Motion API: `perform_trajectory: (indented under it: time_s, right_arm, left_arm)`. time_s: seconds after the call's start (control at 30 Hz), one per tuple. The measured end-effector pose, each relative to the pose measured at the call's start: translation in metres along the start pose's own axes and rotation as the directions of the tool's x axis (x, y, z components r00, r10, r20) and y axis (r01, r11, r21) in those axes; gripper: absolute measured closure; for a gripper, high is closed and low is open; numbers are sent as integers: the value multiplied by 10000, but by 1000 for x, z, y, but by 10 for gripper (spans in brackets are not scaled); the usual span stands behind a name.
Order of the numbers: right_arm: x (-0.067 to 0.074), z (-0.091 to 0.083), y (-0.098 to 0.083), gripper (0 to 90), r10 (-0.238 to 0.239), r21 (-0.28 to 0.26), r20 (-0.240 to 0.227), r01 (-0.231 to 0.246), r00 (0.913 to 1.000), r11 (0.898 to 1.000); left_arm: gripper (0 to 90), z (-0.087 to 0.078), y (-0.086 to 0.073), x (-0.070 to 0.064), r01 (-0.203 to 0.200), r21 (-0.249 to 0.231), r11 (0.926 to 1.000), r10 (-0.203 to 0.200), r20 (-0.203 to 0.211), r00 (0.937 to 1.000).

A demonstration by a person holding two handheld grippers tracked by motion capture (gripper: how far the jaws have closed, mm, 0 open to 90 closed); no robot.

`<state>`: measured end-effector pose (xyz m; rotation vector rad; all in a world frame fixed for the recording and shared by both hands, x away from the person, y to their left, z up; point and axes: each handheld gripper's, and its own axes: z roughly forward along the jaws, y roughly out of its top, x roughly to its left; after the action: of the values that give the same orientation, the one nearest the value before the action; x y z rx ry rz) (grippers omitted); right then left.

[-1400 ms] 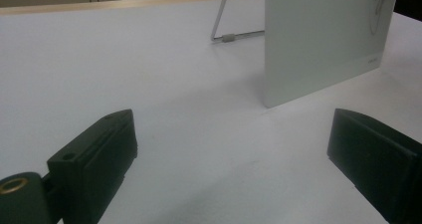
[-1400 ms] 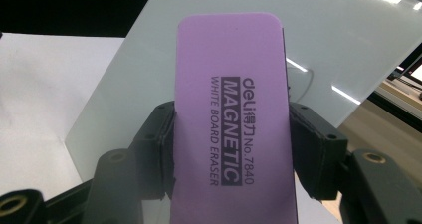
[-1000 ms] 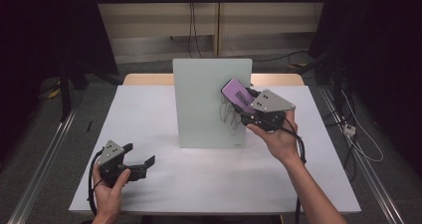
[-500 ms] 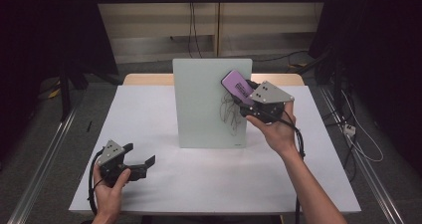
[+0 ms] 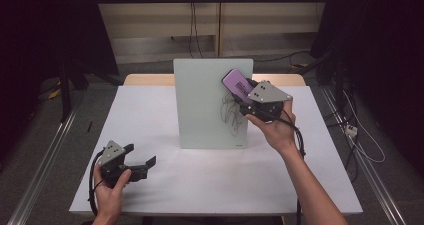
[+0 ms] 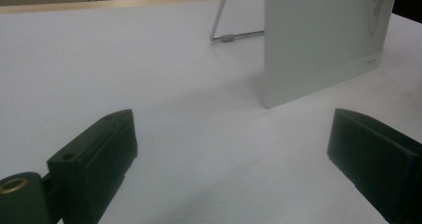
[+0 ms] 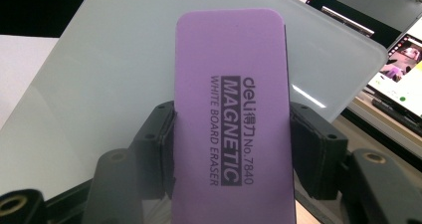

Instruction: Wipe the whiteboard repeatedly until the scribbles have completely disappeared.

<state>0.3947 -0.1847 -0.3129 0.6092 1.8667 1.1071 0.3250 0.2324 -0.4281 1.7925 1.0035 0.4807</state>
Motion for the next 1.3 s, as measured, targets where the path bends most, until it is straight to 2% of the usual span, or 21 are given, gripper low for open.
perform_trajectory:
  time_s: [0.53, 1.3]
  right_arm:
    - [4, 2, -1, 419, -493, 115, 174, 491, 9986, 9987]
    - [15, 5, -8, 419, -640, 364, -235, 648, 9977, 9972]
  left_arm:
    - [54, 0, 0, 0, 18, -37, 10000, -18, -23, 10000]
    - [53, -1, 0, 0, 8, -37, 10000, -8, -61, 10000]
